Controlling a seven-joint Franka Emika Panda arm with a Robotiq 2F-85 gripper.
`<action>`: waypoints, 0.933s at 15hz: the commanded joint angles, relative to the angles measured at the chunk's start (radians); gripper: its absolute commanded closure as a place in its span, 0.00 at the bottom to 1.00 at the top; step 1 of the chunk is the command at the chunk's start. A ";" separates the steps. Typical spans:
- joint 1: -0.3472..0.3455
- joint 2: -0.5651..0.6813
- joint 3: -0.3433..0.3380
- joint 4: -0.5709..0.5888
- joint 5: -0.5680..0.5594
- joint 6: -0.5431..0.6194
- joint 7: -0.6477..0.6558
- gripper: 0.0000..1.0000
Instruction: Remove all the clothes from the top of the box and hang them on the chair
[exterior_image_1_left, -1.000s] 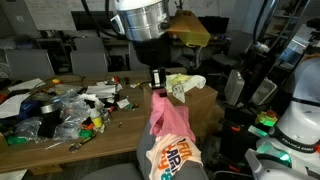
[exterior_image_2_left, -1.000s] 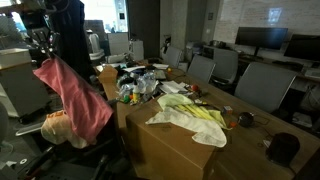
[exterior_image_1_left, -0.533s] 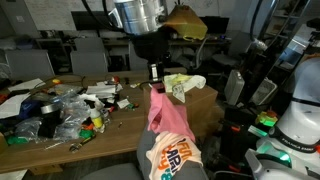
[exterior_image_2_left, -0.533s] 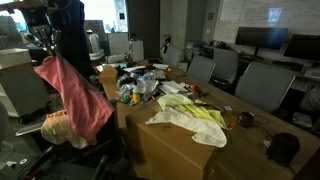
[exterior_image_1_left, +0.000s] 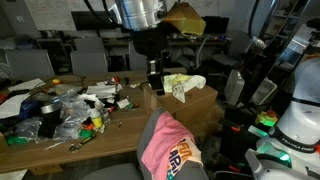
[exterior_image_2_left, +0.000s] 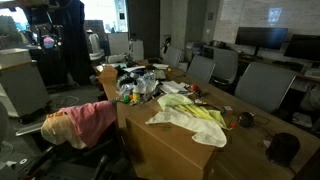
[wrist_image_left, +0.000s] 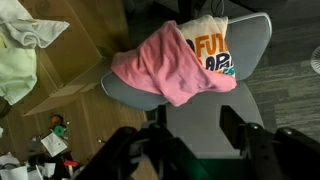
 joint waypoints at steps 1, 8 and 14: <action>0.011 -0.006 -0.026 0.026 0.027 -0.016 -0.024 0.09; -0.076 -0.125 -0.158 -0.022 0.153 0.058 0.004 0.00; -0.186 -0.150 -0.274 -0.059 0.165 0.167 0.085 0.00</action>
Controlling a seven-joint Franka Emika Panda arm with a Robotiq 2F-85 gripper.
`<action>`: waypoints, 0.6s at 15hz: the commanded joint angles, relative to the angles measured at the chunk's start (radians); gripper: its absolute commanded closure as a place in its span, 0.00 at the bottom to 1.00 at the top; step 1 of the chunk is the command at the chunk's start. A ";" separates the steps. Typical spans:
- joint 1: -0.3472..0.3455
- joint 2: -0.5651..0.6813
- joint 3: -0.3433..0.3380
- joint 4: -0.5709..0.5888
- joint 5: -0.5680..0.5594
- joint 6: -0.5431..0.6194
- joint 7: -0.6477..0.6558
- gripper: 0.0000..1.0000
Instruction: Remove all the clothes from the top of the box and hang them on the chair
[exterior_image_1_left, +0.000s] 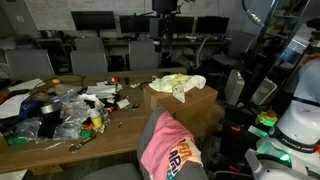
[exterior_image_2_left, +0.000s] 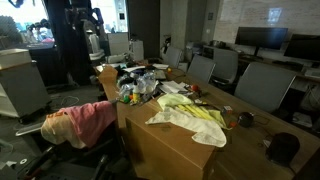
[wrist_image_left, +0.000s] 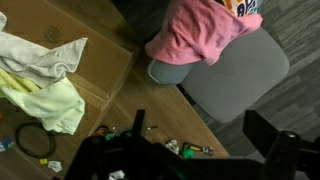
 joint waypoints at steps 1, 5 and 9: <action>-0.054 -0.012 -0.047 -0.047 0.027 0.101 0.079 0.00; -0.109 0.032 -0.092 -0.093 0.029 0.201 0.175 0.00; -0.152 0.091 -0.136 -0.140 0.048 0.292 0.226 0.00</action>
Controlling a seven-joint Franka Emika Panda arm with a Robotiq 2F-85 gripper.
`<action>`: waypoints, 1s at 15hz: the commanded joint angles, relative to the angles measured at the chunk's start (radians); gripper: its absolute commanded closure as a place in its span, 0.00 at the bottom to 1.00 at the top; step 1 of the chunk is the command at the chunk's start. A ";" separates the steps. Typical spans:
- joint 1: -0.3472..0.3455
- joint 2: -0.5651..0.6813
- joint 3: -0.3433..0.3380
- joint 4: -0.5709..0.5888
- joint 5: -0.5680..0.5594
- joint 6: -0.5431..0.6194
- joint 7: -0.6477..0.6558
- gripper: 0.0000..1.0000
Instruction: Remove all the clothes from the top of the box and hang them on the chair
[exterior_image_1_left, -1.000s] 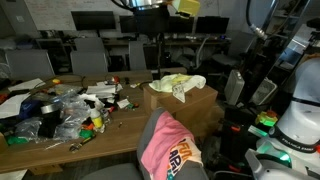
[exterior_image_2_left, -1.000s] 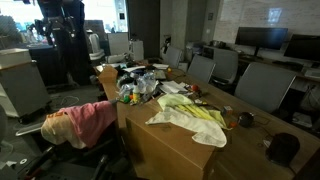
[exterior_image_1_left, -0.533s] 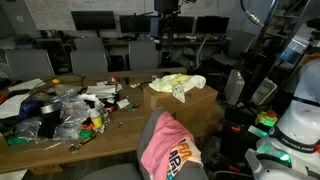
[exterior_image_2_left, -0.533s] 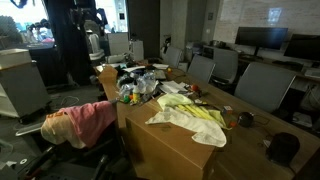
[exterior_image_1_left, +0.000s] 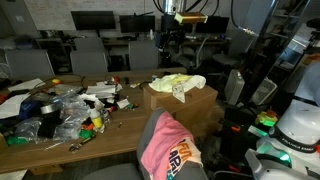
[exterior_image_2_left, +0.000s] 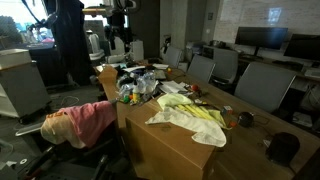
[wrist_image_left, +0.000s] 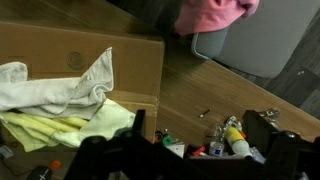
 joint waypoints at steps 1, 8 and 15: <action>-0.033 0.050 -0.034 -0.031 0.038 0.086 0.052 0.00; -0.074 0.196 -0.095 -0.043 0.056 0.162 0.120 0.00; -0.093 0.325 -0.137 -0.020 0.096 0.225 0.142 0.00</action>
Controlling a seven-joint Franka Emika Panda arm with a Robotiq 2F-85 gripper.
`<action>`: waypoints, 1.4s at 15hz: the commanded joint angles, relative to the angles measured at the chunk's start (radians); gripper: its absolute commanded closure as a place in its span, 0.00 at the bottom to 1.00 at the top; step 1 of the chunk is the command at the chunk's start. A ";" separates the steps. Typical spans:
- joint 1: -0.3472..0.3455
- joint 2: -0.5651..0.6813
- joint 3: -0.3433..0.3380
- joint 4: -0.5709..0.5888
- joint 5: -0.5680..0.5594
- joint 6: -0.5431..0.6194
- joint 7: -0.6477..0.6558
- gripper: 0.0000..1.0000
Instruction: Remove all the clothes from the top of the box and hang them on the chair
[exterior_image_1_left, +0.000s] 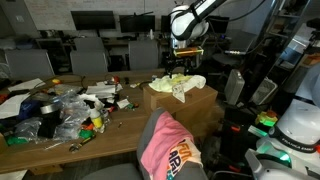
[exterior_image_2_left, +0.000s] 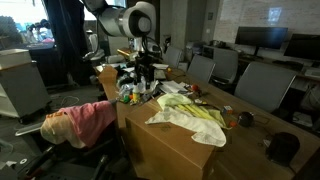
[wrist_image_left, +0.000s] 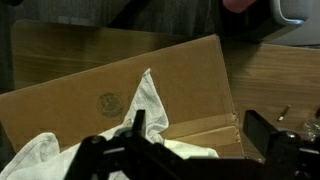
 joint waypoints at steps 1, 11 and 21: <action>-0.008 0.067 -0.016 0.037 0.051 0.049 0.001 0.00; -0.049 0.287 -0.033 0.120 0.152 0.098 -0.033 0.00; -0.063 0.439 -0.077 0.230 0.155 0.110 0.022 0.00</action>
